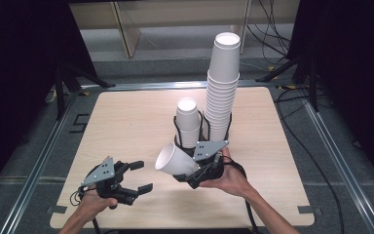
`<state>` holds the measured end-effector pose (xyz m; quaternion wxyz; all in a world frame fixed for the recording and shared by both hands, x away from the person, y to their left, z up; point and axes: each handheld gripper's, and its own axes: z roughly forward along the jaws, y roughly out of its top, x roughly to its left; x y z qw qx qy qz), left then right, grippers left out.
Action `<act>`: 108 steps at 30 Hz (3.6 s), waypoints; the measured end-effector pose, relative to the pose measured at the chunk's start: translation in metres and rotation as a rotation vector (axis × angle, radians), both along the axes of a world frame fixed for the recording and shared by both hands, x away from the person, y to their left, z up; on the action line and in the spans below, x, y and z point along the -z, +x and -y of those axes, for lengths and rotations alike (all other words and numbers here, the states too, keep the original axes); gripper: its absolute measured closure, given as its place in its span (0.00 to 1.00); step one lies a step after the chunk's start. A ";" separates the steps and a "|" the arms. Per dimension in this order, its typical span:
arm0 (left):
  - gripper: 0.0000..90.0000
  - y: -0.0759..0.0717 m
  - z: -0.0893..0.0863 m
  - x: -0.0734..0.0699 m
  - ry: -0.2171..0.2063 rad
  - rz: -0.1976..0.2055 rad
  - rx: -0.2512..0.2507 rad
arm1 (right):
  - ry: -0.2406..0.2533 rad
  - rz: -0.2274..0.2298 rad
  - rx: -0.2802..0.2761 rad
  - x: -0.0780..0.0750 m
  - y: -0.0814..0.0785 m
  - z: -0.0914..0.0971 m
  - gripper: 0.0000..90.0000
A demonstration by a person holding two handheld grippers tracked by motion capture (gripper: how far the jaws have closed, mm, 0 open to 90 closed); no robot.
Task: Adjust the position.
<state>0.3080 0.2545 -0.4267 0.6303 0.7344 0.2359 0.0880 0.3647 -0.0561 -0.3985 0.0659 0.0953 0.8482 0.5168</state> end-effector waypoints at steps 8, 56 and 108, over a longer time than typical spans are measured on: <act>0.16 0.003 0.006 0.009 -0.053 -0.047 -0.041 | 0.015 -0.019 -0.020 0.004 -0.003 -0.005 0.26; 0.07 -0.003 0.020 0.006 -0.139 -0.003 0.030 | 0.036 -0.047 -0.179 0.022 -0.022 -0.042 0.26; 0.13 -0.009 0.020 -0.006 0.141 0.095 0.047 | -0.178 -0.001 -0.159 0.017 -0.027 -0.055 0.19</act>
